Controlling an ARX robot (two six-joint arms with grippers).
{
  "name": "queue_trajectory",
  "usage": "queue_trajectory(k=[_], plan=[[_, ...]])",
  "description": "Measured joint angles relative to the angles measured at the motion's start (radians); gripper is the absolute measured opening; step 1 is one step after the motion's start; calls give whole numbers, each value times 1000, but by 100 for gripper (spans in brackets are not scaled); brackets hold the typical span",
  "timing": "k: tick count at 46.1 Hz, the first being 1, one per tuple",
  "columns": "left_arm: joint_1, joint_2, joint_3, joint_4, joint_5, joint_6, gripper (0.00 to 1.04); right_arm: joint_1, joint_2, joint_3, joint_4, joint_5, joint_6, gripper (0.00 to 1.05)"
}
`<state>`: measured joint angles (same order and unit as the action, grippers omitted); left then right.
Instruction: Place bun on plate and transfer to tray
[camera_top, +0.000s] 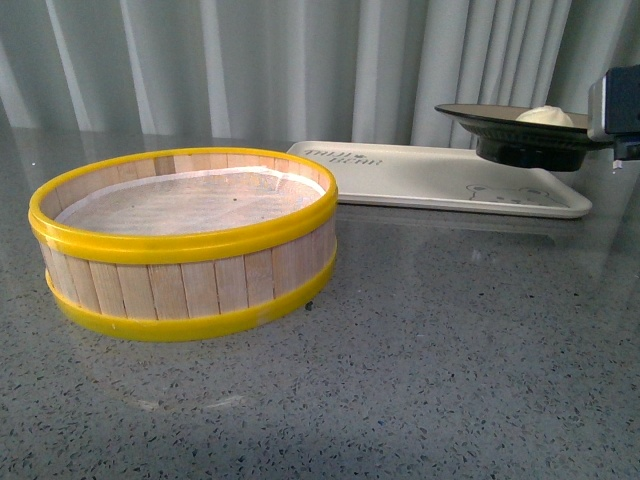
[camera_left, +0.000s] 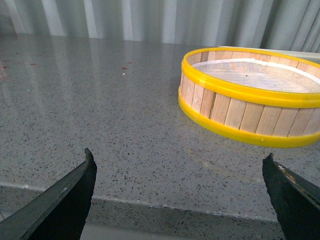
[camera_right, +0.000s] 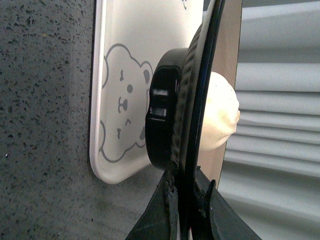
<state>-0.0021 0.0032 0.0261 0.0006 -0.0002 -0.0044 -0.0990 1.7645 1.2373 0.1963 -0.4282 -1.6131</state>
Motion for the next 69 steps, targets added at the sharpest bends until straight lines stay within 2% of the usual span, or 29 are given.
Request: queue_trajectory(k=[18,69], plan=[[0,0,0,0,0,0,98,28,87,91,-32,8,-21,2],[0,0,0,0,0,0,98,29,138,97,-52,3,-19,2]])
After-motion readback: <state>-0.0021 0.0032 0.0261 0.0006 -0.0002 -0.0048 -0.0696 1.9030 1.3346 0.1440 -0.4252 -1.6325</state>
